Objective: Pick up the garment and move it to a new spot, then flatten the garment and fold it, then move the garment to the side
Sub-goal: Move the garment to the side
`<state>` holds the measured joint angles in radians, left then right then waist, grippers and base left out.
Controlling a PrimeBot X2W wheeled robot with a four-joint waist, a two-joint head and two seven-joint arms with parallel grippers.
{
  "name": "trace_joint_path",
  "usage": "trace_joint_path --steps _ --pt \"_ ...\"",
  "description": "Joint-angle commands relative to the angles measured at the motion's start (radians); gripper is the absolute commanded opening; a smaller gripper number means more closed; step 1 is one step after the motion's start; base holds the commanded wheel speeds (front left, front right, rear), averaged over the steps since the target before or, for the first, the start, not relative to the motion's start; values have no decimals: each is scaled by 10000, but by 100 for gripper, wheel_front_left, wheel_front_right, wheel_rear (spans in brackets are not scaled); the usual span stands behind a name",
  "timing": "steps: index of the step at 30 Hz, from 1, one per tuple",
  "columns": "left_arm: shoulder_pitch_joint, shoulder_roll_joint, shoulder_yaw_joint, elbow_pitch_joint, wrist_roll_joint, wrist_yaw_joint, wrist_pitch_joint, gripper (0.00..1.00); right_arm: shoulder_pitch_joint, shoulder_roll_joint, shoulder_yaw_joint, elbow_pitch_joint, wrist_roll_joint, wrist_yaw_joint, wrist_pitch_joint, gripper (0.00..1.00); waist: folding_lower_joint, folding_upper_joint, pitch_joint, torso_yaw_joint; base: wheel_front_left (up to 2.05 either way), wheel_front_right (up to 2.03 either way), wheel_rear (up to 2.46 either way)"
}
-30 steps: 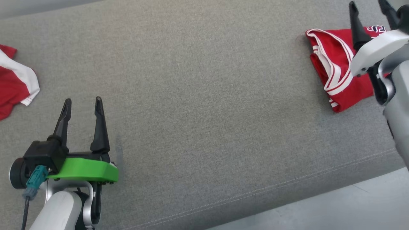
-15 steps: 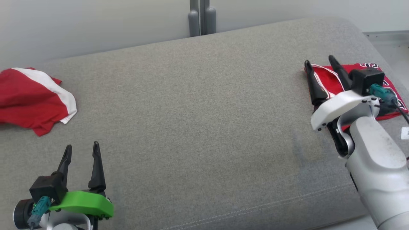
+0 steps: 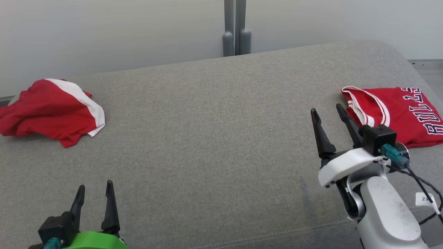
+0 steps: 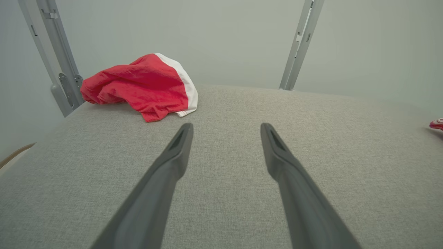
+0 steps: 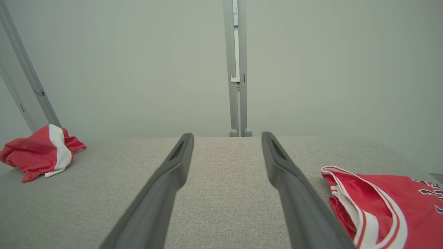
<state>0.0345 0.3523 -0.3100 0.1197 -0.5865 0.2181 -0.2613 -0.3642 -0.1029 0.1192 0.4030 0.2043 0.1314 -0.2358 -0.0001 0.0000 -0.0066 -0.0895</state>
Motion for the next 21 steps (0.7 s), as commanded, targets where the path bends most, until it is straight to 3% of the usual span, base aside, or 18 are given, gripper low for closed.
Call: trace_joint_path --steps 1,10,21 --pt "163 -72 77 -66 62 -47 -40 100 290 70 -78 -235 -107 -15 74 100 1 0 -17 31 0 0 0" --pt "366 -579 392 -257 527 -266 -38 100 1642 450 -94 -1648 -238 -13 492 100 1 0 3 170 0 0 0" --pt "325 -911 766 -295 1030 -457 -40 100 2541 518 -185 -2448 -6 -13 634 100 1 0 14 336 0 0 0"
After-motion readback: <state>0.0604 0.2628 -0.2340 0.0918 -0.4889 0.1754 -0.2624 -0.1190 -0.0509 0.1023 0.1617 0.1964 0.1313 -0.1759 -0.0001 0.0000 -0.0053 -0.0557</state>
